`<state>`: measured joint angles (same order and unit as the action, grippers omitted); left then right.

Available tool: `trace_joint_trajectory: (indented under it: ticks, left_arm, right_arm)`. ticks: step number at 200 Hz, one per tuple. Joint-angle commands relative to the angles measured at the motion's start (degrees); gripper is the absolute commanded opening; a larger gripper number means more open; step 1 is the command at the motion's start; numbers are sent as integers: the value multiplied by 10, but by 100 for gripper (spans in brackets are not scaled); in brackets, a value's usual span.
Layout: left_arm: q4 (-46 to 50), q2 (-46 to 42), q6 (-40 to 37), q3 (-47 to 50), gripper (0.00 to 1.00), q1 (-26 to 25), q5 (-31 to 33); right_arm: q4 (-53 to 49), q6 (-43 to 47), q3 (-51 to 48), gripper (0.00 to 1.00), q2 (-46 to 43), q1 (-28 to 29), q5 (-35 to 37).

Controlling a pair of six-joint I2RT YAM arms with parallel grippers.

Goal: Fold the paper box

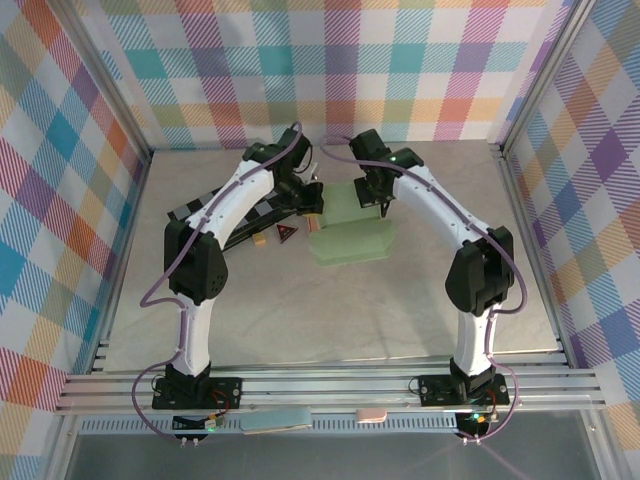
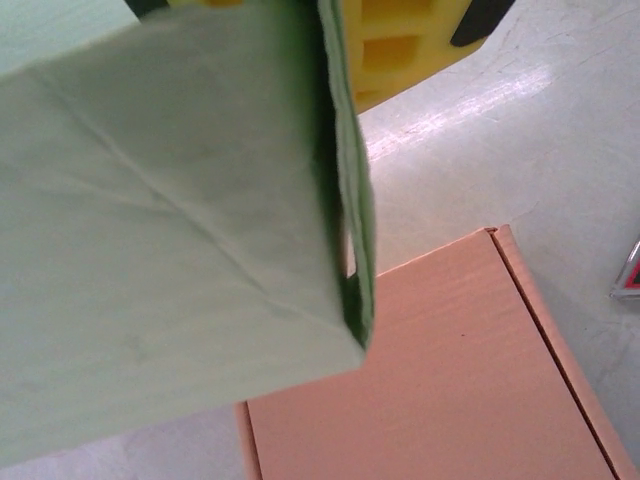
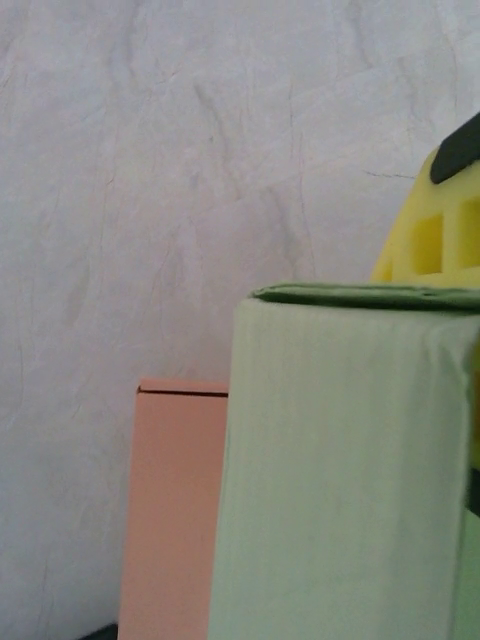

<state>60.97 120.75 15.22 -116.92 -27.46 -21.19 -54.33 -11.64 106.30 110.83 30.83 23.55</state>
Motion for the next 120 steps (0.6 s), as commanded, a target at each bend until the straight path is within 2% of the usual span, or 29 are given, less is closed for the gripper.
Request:
trace_joint_trajectory:
  ticks: [1,28,72,83,120]
  left_arm:
    - [-57,-7,29,40,0,-9,24]
    - [-124,-31,60,120,0,-16,60]
    - [-241,-87,116,281,0,-27,56]
    - [-253,-95,119,307,6,-31,52]
    - [-304,-107,127,369,13,-42,29]
  right_arm:
    - [-10,-36,-30,0,0,18,42]
    - [-12,-63,-55,0,-9,33,63]
    - [-23,-124,-149,0,-46,58,51]
    - [-18,-137,-175,0,-60,63,45]
    - [-14,-159,-214,0,-64,73,38]
